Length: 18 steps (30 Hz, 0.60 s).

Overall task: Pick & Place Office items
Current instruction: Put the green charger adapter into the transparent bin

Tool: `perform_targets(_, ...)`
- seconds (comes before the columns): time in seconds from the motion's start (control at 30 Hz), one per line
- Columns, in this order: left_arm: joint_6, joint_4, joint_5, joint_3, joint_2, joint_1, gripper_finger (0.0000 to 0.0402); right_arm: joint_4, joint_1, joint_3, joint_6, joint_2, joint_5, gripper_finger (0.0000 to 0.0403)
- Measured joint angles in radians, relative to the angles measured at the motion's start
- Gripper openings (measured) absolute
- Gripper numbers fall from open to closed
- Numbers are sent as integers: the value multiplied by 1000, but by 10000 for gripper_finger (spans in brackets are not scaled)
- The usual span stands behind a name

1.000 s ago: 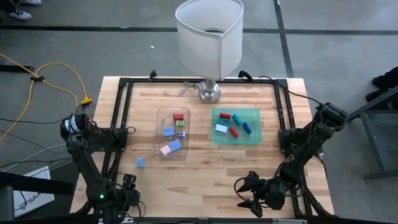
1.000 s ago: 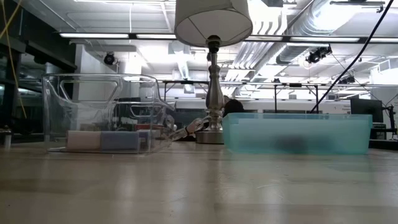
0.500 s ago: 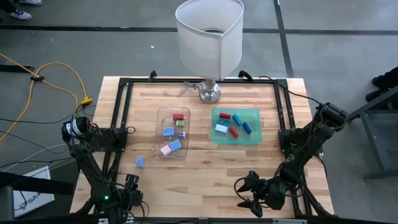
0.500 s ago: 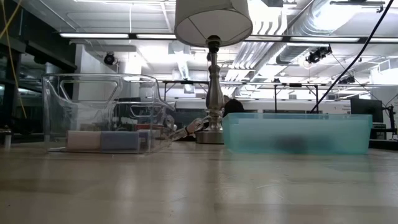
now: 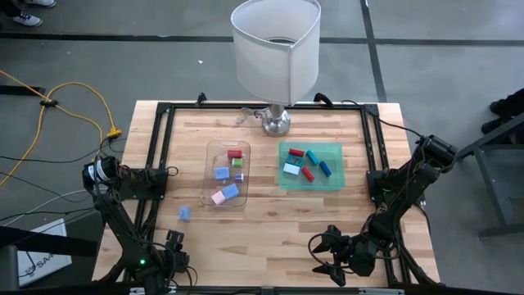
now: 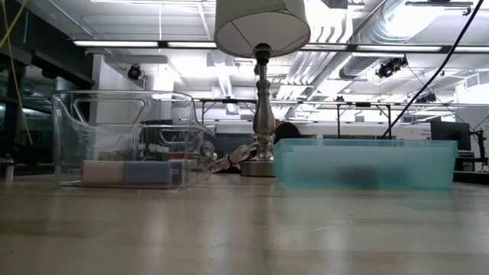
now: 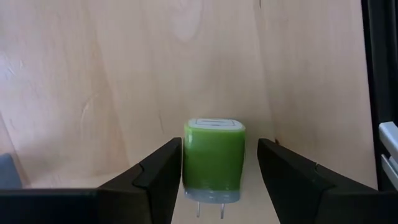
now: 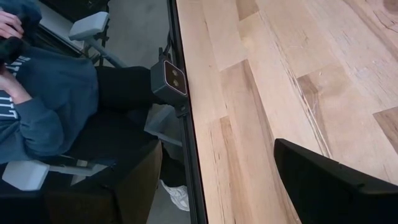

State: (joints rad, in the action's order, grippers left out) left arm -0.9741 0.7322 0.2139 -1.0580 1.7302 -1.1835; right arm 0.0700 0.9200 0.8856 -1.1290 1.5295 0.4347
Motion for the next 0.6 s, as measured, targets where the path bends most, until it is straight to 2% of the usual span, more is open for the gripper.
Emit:
perform_targets(0.4, 2, 3, 2, 0, 0, 0, 200, 0, 0, 0, 0, 0, 0, 298)
perform_targets(0.6, 4, 3, 3, 0, 0, 0, 175, 0, 0, 0, 0, 0, 0, 298)
